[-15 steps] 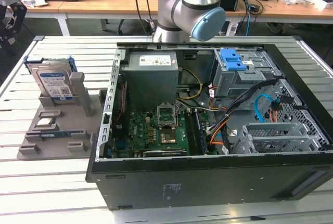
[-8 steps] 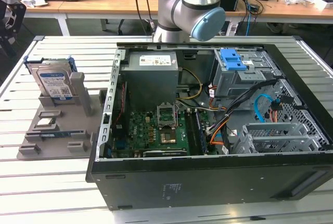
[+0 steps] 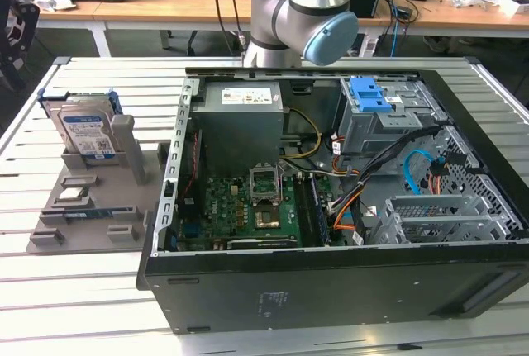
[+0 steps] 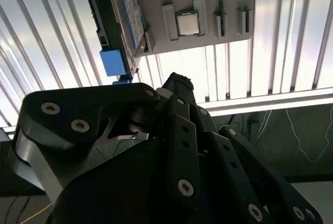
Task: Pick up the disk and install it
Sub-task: 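Pick up the disk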
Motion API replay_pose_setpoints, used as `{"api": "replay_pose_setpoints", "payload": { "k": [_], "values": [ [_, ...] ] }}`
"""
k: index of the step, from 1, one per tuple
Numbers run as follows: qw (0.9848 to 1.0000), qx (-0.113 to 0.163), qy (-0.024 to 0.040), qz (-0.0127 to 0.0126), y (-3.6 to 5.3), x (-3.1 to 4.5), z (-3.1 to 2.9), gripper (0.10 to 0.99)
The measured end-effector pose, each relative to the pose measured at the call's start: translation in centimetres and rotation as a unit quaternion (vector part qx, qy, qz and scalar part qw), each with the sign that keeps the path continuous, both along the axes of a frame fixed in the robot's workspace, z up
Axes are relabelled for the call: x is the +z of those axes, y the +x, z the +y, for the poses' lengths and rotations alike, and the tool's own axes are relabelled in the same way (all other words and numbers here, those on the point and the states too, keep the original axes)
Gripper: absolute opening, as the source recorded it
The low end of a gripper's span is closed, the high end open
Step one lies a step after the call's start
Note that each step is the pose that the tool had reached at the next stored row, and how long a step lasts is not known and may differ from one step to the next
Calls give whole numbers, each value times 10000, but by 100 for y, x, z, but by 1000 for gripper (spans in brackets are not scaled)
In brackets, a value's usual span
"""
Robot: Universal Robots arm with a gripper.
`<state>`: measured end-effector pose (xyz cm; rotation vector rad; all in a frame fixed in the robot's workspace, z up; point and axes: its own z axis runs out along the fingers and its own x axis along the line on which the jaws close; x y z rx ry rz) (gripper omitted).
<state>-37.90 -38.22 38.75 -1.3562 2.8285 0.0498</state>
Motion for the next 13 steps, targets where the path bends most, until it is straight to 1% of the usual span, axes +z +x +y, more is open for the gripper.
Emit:
{"api": "replay_pose_setpoints", "payload": {
  "k": [1, 3, 5, 8, 11, 13],
  "values": [
    [9999, 114, 0, 0, 0, 0, 0, 106],
    [9997, 254, 0, 0, 0, 0, 0, 106],
    [9990, 450, 0, 1, 0, 0, 0, 106],
    [9978, 656, 0, 1, 0, 1, 0, 106],
    [9962, 865, 0, 0, 0, 0, 0, 106],
    [9941, 1086, 0, 0, 0, 0, 0, 106]
  ]
}}
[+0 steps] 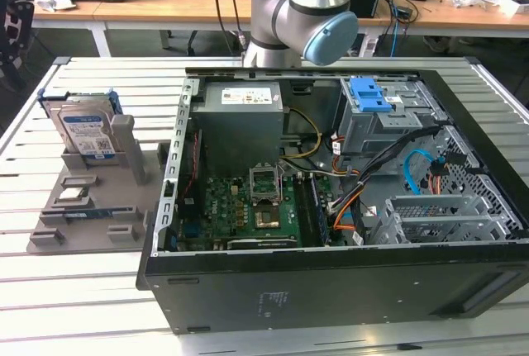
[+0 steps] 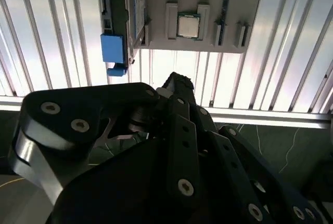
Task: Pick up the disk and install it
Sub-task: 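Pick up the disk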
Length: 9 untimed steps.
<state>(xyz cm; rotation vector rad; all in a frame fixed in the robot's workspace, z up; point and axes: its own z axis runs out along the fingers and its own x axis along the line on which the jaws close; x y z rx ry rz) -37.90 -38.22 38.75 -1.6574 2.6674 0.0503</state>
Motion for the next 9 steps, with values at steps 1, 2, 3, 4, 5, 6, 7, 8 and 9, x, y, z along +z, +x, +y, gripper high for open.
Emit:
{"api": "replay_pose_setpoints", "payload": {
  "k": [1, 2, 3, 4, 5, 6, 7, 8, 9],
  "values": [
    [10000, 95, 0, 0, 0, 0, 0, 106],
    [9999, 158, 0, 0, 0, 0, 0, 106],
    [9996, 277, 0, 0, 0, 0, 0, 106],
    [9993, 373, 0, 0, 0, 0, 0, 106],
    [9990, 437, 0, 0, 0, 0, 0, 106],
    [9986, 532, 0, 0, 0, 0, 0, 106],
    [9981, 614, 0, 0, 0, 0, 0, 106],
    [9977, 680, 0, 0, 0, 0, 0, 106],
    [9967, 814, 0, 0, 0, 0, 0, 106]
  ]
}}
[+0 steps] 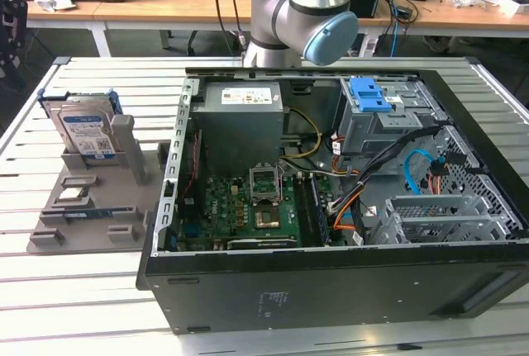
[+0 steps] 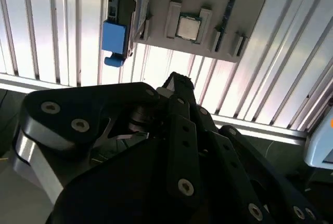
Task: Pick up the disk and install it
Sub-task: 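Pick up the disk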
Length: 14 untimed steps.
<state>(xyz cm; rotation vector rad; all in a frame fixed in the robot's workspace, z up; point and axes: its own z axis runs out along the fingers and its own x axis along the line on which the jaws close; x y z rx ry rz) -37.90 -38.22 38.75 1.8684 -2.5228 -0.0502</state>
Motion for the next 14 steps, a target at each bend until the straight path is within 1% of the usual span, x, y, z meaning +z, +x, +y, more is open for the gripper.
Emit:
{"api": "replay_pose_setpoints", "payload": {
  "k": [3, 4, 6, 9, 14],
  "values": [
    [9996, 272, 0, 0, 0, 0, 0, 106],
    [9992, 404, 0, 0, 0, 0, 0, 106],
    [9979, 646, 0, 0, 0, 0, 0, 106],
    [9966, 820, 0, 0, 0, 0, 0, 106],
    [9932, 1162, 0, 0, 0, 0, 0, 106]
  ]
}}
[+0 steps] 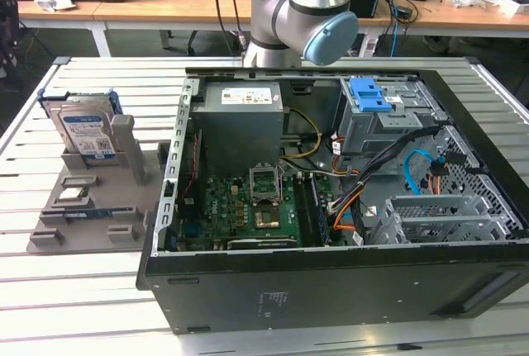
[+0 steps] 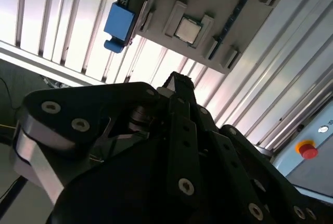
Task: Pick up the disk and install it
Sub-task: 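Pick up the disk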
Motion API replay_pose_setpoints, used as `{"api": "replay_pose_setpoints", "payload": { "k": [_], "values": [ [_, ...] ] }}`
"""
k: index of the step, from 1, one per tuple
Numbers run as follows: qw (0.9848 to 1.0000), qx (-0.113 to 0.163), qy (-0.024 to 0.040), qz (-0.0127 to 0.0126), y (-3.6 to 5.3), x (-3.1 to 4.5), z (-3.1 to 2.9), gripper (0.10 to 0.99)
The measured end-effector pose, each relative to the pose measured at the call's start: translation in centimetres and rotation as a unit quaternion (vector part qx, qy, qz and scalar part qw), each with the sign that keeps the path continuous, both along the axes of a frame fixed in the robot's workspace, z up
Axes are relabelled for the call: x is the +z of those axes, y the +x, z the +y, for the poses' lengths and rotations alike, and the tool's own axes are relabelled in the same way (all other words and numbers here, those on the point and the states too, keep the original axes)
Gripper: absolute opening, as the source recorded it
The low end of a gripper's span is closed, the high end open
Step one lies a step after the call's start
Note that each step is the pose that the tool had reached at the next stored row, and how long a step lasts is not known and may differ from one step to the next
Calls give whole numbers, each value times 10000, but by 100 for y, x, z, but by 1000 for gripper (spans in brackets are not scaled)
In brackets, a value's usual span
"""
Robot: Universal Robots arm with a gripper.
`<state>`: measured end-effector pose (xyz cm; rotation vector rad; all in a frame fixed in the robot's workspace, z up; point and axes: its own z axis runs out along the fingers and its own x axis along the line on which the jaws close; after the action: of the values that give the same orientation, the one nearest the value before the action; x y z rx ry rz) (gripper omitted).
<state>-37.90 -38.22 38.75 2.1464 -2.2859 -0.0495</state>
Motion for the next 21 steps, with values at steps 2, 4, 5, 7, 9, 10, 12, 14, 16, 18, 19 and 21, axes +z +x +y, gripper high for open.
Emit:
{"api": "replay_pose_setpoints", "payload": {
  "k": [2, 4, 5, 7, 9, 10, 12, 14, 16, 18, 19, 21],
  "values": [
    [9999, 165, 0, 0, 0, 0, 0, 106],
    [9997, 257, 0, 0, 0, 0, 0, 106],
    [9997, 259, 0, 0, 0, 0, 0, 106],
    [9997, 260, 0, 0, 0, 0, 0, 106],
    [9997, 261, 0, 0, 0, 0, 0, 106],
    [9997, 261, 0, 0, 0, 0, 0, 114],
    [9997, 262, 0, 0, 0, 0, 0, 231],
    [9997, 263, 0, 0, 0, 0, 0, 357],
    [9997, 264, 0, 0, 0, 0, 0, 475],
    [9996, 265, 0, 0, 0, 0, 0, 541],
    [9996, 265, 0, 0, 0, 0, 0, 541],
    [9996, 265, 0, 0, 2, 0, 14, 541]
  ]
}}
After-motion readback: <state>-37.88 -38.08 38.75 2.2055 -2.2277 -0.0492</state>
